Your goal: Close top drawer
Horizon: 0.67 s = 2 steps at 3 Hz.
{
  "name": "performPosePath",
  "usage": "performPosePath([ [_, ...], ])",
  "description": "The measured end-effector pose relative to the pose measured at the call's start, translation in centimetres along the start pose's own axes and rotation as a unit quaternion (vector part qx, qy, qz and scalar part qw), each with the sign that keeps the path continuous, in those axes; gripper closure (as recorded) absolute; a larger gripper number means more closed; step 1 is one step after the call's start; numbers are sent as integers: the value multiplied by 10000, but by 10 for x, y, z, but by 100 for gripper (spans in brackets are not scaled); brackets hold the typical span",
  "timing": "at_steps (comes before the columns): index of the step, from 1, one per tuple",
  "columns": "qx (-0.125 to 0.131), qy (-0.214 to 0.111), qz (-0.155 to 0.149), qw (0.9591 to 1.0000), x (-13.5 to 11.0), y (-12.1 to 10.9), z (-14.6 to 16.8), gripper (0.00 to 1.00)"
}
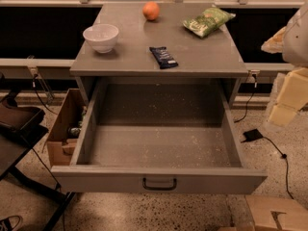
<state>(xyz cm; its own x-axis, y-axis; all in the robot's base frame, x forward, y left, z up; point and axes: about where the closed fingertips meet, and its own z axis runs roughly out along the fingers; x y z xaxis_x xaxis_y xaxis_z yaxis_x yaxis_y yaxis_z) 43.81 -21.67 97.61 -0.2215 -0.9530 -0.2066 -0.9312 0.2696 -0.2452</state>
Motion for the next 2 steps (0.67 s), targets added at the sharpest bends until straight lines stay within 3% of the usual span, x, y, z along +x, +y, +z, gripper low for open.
performPosePath([
  [2, 133, 118, 23, 9998, -3, -4, -7, 0],
])
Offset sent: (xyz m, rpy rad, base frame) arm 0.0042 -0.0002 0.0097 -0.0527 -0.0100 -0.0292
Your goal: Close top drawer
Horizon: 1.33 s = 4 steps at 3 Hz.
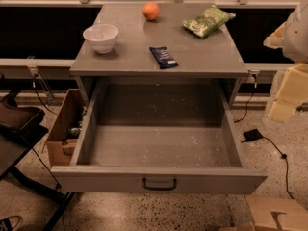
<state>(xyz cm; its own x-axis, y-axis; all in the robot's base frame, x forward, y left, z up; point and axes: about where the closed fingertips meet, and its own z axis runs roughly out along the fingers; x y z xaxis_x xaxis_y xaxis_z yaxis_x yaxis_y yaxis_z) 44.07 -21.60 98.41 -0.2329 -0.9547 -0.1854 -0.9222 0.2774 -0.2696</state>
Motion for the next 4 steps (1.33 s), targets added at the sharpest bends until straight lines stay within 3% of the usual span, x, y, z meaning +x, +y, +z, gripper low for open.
performPosePath([
  [1, 7, -80, 354, 9993, 2, 15, 18, 0],
  [2, -205, 78, 807, 9965, 22, 46, 74, 0],
  [3, -723, 407, 1463, 9858, 56, 121, 167, 32],
  [4, -969, 508, 1763, 9782, 70, 164, 201, 56],
])
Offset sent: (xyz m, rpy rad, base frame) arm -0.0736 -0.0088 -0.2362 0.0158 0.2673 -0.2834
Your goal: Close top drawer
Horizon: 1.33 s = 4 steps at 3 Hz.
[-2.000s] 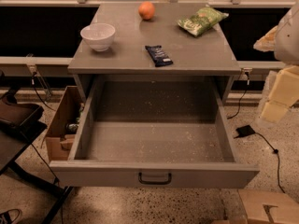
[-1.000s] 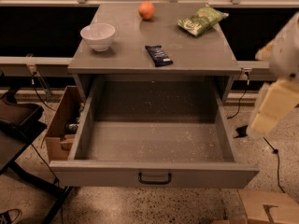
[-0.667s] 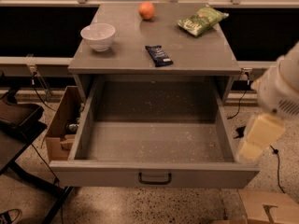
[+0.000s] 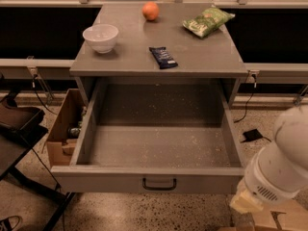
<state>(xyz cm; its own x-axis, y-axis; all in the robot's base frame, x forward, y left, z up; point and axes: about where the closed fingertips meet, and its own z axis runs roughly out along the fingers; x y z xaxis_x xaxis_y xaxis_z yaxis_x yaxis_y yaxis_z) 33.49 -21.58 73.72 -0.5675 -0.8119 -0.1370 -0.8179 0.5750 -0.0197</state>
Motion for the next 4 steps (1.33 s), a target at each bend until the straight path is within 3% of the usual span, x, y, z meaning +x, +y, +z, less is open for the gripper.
performPosePath([
  [1, -217, -175, 146, 9995, 7, 34, 37, 80],
  [2, -133, -575, 85, 9982, -7, 46, 67, 100],
  [3, 129, -921, -1, 9957, -18, 42, 93, 100],
  [4, 584, -1287, 2, 9900, -36, 17, 111, 100],
])
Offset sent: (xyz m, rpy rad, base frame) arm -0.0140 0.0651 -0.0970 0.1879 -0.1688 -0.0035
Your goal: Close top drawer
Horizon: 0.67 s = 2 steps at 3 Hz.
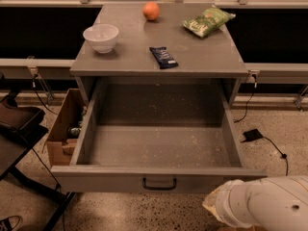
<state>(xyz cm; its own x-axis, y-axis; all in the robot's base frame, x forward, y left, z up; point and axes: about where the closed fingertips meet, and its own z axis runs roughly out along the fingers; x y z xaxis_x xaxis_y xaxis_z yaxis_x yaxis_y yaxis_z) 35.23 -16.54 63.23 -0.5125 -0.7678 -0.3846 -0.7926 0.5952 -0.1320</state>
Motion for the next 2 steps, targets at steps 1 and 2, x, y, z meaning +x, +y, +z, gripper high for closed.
performPosePath([
  [1, 389, -248, -13, 9989, -10, -26, 13, 100],
  [2, 657, -408, -71, 9970, -18, -46, 17, 100],
])
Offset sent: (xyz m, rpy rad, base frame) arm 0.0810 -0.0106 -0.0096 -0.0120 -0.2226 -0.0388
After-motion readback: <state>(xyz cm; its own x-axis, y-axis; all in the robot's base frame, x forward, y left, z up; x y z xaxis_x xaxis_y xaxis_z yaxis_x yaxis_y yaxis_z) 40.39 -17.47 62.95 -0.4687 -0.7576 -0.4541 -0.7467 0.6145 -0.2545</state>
